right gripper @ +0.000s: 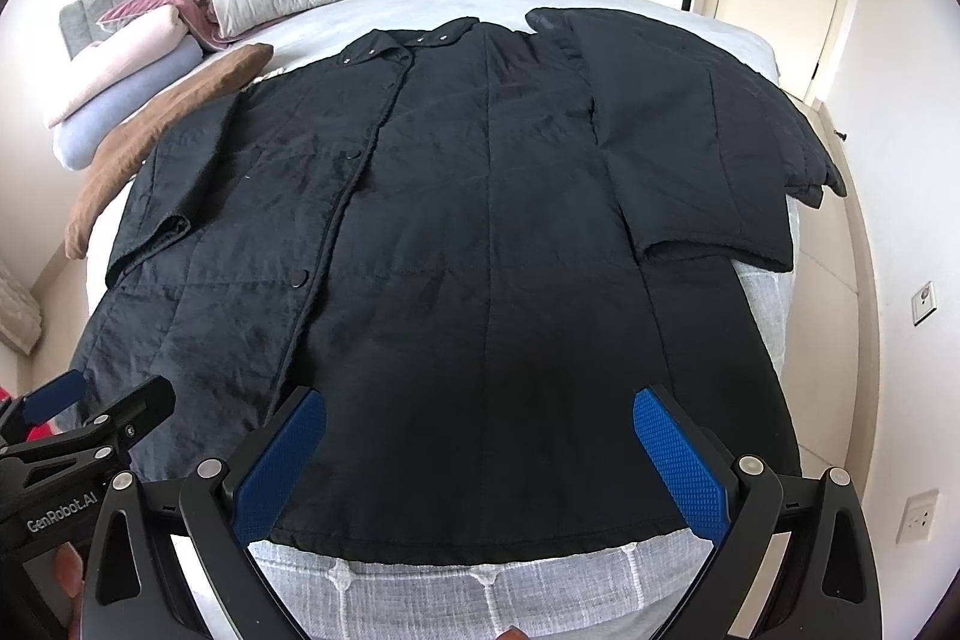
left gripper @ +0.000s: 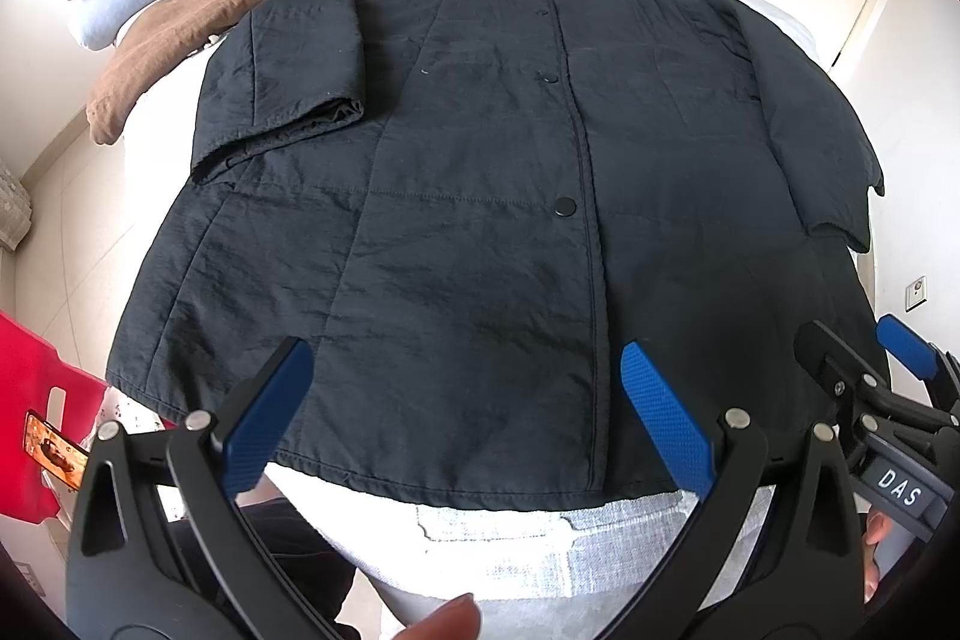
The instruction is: Fold large clothes
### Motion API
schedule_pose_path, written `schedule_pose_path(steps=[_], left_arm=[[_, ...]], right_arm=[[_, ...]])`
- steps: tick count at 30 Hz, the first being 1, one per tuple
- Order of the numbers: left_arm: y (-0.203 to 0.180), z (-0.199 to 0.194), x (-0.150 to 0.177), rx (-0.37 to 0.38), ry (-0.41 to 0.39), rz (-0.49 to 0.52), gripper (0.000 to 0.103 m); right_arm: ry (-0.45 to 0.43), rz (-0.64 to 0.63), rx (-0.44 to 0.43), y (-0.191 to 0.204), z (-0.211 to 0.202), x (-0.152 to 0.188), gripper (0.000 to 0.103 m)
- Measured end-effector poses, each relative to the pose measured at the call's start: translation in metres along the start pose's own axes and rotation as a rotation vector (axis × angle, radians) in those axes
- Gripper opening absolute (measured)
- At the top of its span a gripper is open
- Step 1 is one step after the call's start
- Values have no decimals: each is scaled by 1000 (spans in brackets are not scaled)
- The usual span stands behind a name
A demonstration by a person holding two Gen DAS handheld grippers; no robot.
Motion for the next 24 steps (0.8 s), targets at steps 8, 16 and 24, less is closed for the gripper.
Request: schedule_pose_path(steps=[8, 16, 24], left_arm=[[-2, 2, 0, -20, -3, 1, 102], [-3, 4, 0, -49, -17, 11, 102], [-2, 5, 0, -59, -1, 12, 102]], right_arm=[[-2, 4, 8, -3, -2, 0, 103], [-4, 10, 24, -10, -3, 2, 103], [-9, 21, 38, -15, -4, 2, 103]])
Point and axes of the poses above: each gripper's, at about its wrist camera, not at the fingertips, and z roughly the way its jaws point, y to its left, x to its underside, the point moved 1 cm from there along z, roughly the way its jaws point, and after that the axes turned 6 degrees about -x, right-handed, at the moved point
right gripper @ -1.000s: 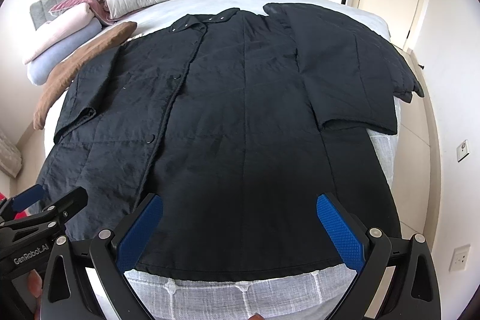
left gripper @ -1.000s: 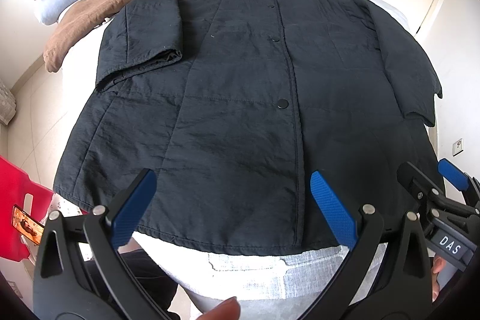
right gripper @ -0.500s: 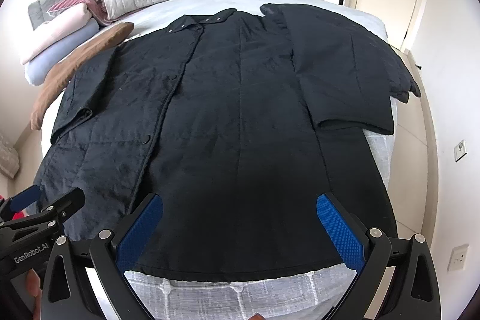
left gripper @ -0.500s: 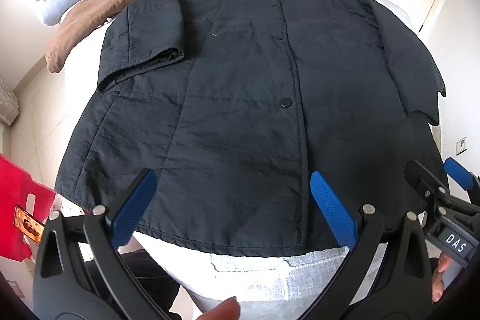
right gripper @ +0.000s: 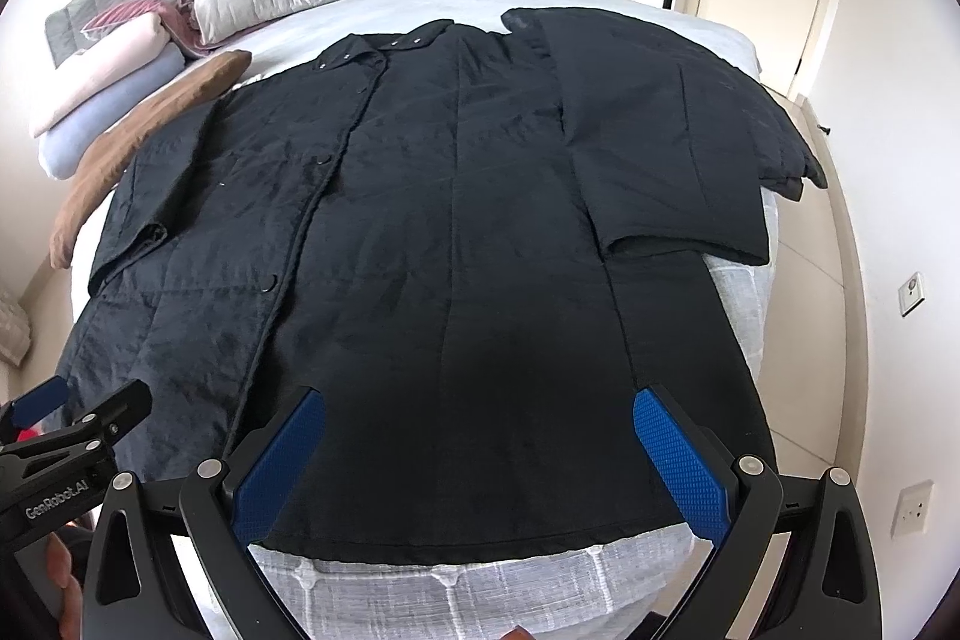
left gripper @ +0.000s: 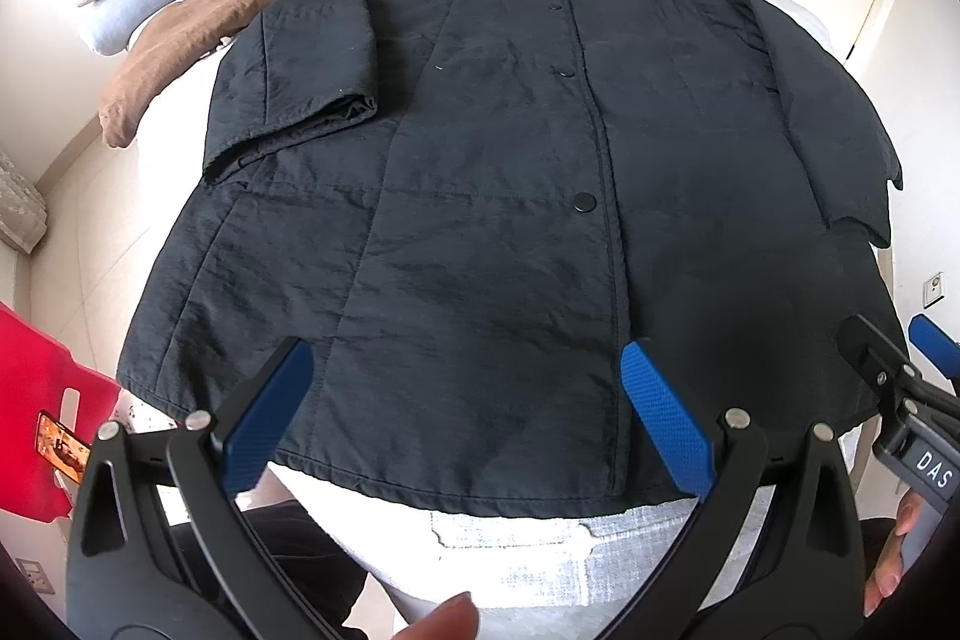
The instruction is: Fold large clothes
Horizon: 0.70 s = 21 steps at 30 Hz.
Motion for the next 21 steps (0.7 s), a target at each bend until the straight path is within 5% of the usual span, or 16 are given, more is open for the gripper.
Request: schedule_pose_path(steps=[7, 11, 14, 21], left_arm=[[6, -5, 0, -10, -48, 5, 102], [23, -10, -8, 78, -95, 28, 102], [43, -2, -15, 115, -40, 8, 102], [119, 14, -25, 181, -62, -65, 102]], right_arm=[[8, -36, -74, -6, -5, -3, 103], [-34, -40, -163, -31, -23, -12, 103], [-51, 8, -171, -61, -28, -18, 103], [73, 143, -281, -129, -12, -11, 103]])
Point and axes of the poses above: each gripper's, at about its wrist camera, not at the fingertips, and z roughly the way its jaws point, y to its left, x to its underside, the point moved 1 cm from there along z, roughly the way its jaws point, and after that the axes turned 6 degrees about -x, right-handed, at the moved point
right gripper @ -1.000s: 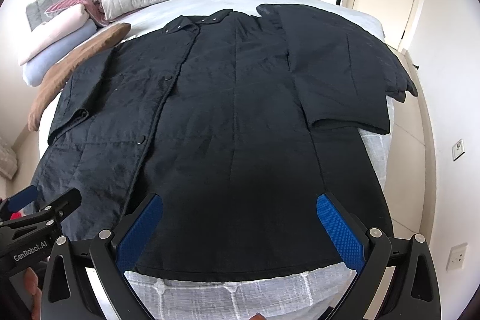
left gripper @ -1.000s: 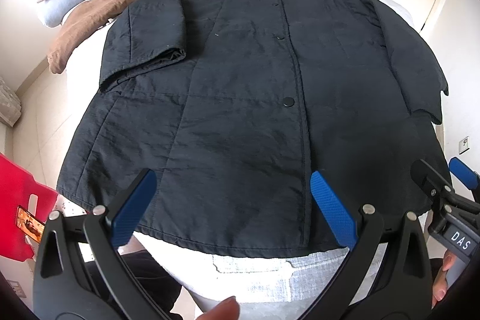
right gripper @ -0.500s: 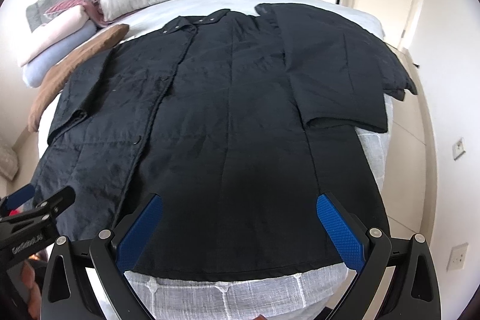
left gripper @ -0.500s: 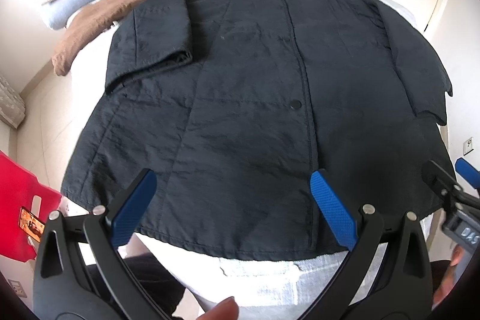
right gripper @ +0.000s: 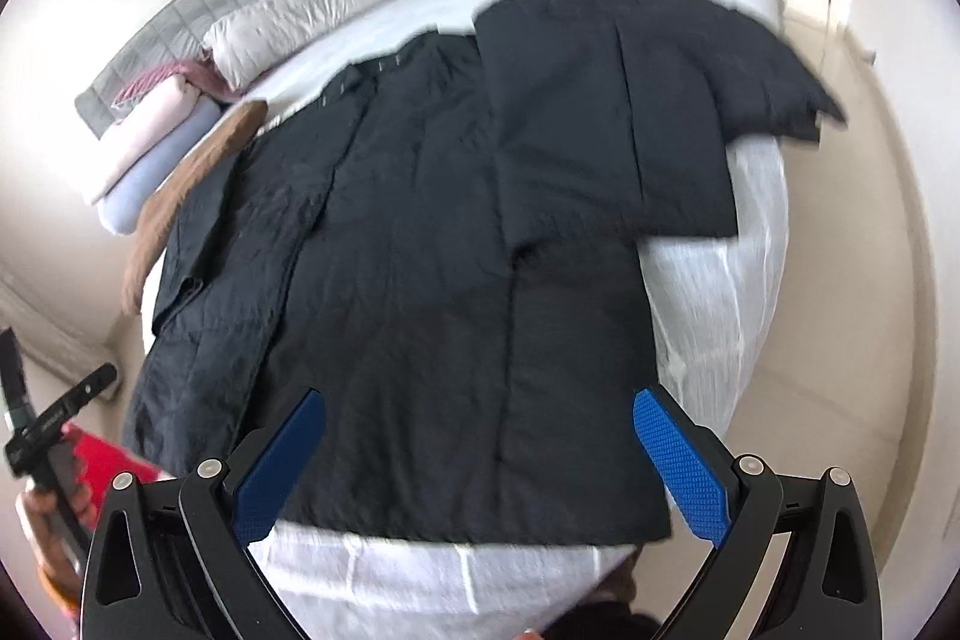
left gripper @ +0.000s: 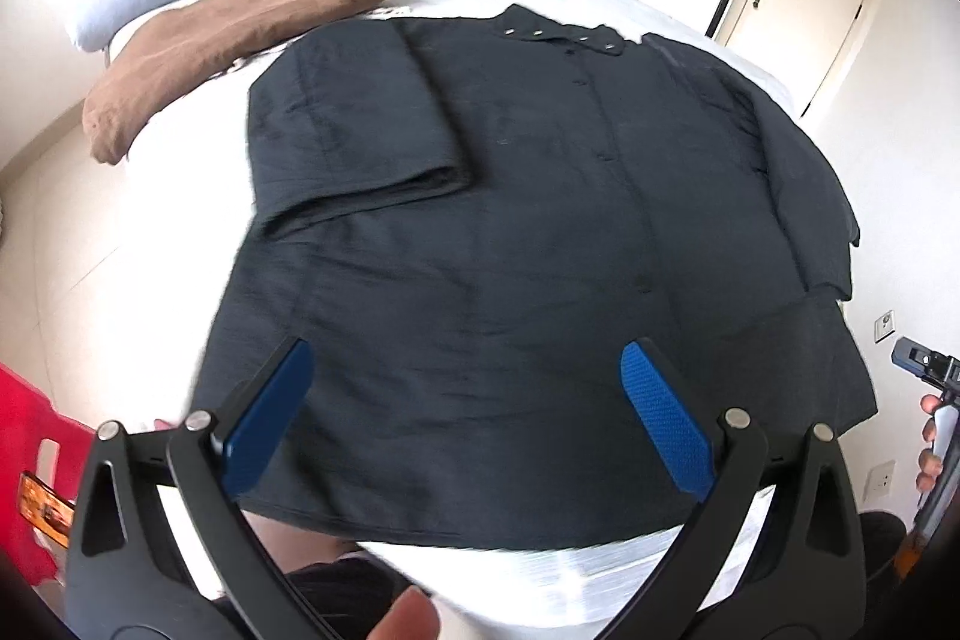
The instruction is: Fold large clothes
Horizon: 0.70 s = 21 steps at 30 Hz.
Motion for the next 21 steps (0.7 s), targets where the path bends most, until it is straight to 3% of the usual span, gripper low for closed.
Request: schedule_pose_path(steps=[7, 14, 16, 18, 20, 21], left_arm=[[80, 15, 0, -11, 75, -33, 102], [141, 70, 10, 25, 223, -124, 101], [148, 92, 16, 71, 278, -153, 95], [151, 114, 26, 166, 349, -215, 90], [148, 124, 35, 286, 403, -275, 73], [146, 124, 37, 313, 412, -289, 69]], right_arm=[[63, 117, -53, -53, 10, 4, 103], [103, 262, -172, -93, 37, 0, 99], [119, 314, -197, -101, 47, 2, 94], [150, 344, -215, -104, 58, 6, 80], [162, 340, -198, -101, 62, 10, 72], [151, 320, -177, -97, 59, 12, 58]])
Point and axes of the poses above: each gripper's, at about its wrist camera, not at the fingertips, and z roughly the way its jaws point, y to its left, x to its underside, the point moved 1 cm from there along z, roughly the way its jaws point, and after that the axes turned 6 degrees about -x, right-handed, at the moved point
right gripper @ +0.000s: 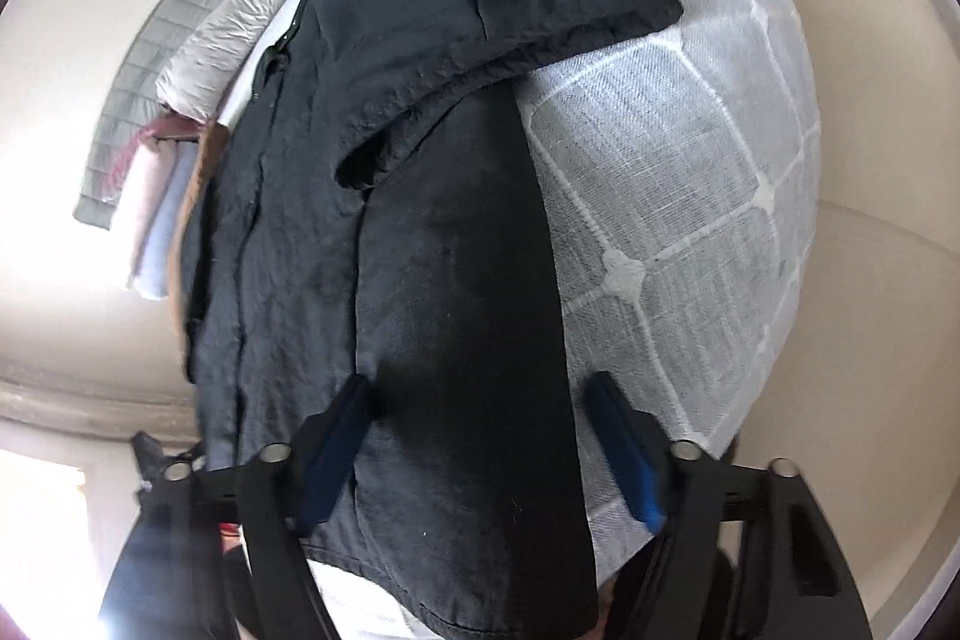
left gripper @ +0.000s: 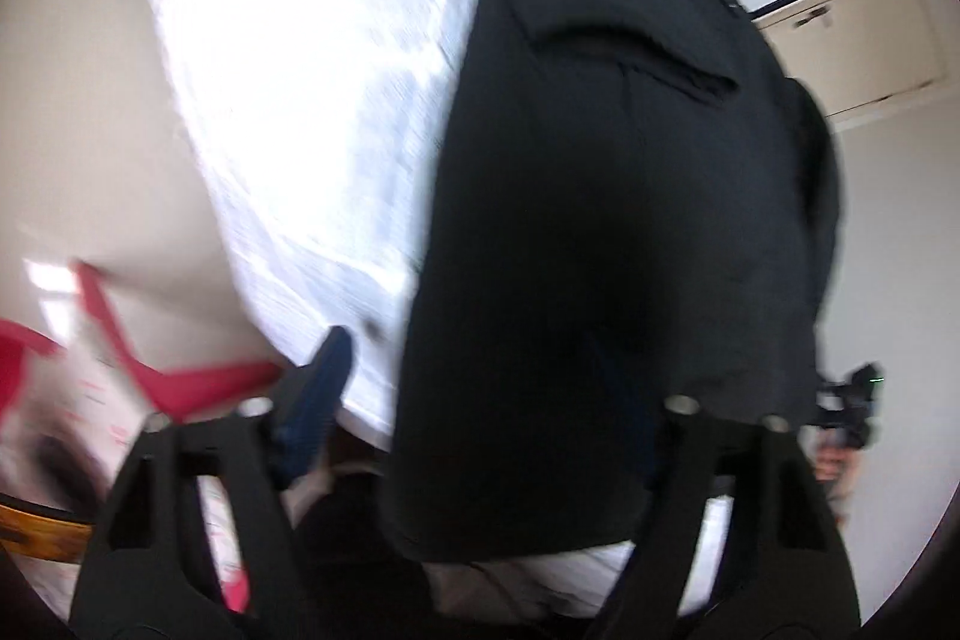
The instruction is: Fold large clothes
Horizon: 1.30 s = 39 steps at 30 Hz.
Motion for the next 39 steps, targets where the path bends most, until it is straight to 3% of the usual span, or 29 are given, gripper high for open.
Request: schedule_pose_path(steps=[1, 2, 3, 5, 7, 12, 14, 15, 18, 21, 24, 25, 26, 27, 29, 35, 39], left_arm=[[-3, -1, 3, 14, 0, -3, 61], [-8, -4, 6, 19, 1, 4, 53], [-16, -10, 10, 17, -4, 23, 48], [-28, -20, 15, 1, -26, 52, 19], [-38, -39, 16, -24, -72, 74, 10], [-59, -95, 29, 55, -188, 109, 7], [-65, -96, 40, 30, -168, 151, 7], [-67, -90, 45, -20, -151, 181, 7], [-64, -57, 61, -225, -86, 269, 10], [-67, -50, 65, -321, -93, 285, 23], [-90, -69, 63, -384, -193, 335, 47], [-98, -77, 60, -393, -222, 350, 63], [-110, -88, 58, -400, -279, 375, 74], [-122, -91, 53, -400, -317, 391, 78], [-148, -100, 47, -381, -383, 422, 85], [-217, -64, 21, -296, -384, 487, 86], [-266, -21, 4, -201, -358, 488, 86]], right_arm=[[-3, -8, -11, 2, -2, 1, 48], [-7, -11, -41, 4, -5, 3, 24], [-23, -20, -85, 9, -12, 5, 12], [-60, -51, -88, 17, -24, 7, 9], [-95, -62, -106, 27, -36, 8, 7], [-216, -100, -106, 45, -81, 6, 5], [-214, -120, -31, 48, -83, 6, 5], [-203, -129, 26, 46, -79, 7, 6], [-95, -153, 179, 33, -48, 10, 8], [-60, -155, 260, 21, -34, 13, 22], [-153, -234, 351, 35, -53, 15, 35], [-183, -266, 386, 41, -58, 15, 42], [-222, -307, 418, 51, -64, 14, 58], [-250, -338, 431, 59, -67, 12, 70], [-289, -416, 432, 76, -68, 7, 75], [-222, -592, 452, 110, -10, -18, 76], [-160, -700, 602, 116, 57, -37, 76]])
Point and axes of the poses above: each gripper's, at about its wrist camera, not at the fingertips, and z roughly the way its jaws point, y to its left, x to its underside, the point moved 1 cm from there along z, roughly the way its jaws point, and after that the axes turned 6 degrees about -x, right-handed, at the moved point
